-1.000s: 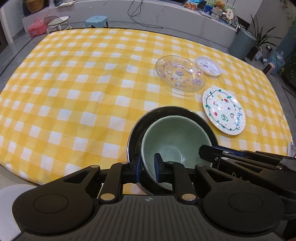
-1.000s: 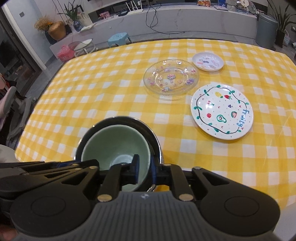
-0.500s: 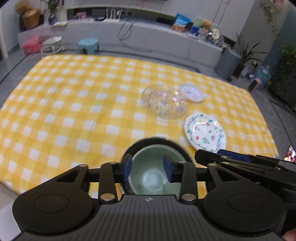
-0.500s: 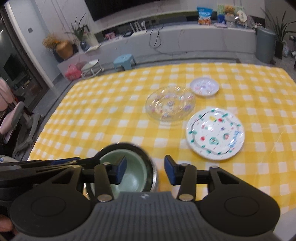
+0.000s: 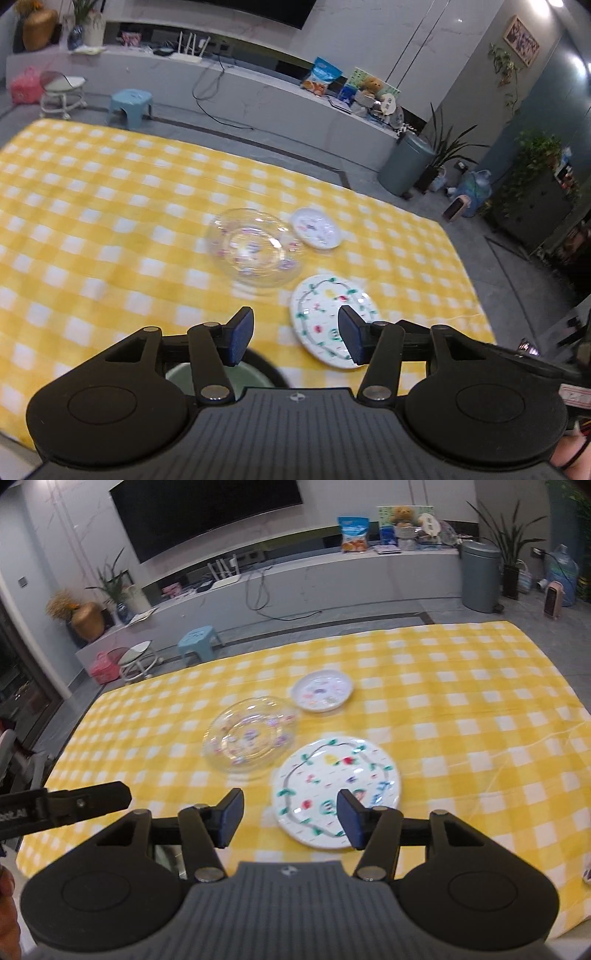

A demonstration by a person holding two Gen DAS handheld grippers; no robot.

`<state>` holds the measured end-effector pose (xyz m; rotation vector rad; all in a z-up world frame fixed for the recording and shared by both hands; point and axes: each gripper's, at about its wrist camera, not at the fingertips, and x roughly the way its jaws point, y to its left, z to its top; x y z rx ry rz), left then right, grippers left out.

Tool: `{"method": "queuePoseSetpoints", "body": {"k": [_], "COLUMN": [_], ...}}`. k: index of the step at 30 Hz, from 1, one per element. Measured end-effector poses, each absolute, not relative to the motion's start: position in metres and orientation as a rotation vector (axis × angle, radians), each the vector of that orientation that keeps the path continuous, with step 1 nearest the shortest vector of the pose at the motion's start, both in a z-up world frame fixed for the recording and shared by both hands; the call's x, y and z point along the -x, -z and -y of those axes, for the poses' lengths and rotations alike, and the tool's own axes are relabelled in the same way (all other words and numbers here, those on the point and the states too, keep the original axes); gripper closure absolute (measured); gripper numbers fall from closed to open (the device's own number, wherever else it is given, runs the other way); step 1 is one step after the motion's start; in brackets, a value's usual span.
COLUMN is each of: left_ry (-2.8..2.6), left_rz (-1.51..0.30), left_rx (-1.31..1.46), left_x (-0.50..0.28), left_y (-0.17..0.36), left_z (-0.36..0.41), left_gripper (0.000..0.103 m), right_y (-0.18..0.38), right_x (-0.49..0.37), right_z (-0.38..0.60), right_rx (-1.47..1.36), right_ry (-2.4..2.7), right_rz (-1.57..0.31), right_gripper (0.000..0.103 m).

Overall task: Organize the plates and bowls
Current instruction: 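Open the left tool and lift it away from the bowl stack, then close the left tool on the fruit-pattern plate rim while the right tool grips it too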

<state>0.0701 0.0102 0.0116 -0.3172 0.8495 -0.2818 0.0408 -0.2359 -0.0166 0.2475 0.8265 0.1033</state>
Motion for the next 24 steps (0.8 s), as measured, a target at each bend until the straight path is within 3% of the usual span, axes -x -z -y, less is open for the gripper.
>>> {"method": "queuePoseSetpoints", "body": {"k": [15,24], "left_ry": [0.245,0.103], "left_rz": [-0.978,-1.061], "left_rx": [0.411,0.374], "left_x": [-0.129,-0.152], "left_y": [0.041,0.083], "left_z": [0.057,0.083], "left_gripper": [0.041,0.051], "right_y": [0.080,0.122], "right_x": [-0.106,-0.129], "right_z": [0.312,0.339], "right_rx": [-0.365,-0.437], "right_ry": [-0.067,-0.033], "right_rz": [-0.896,-0.961], "right_gripper": [0.054,0.072]}}
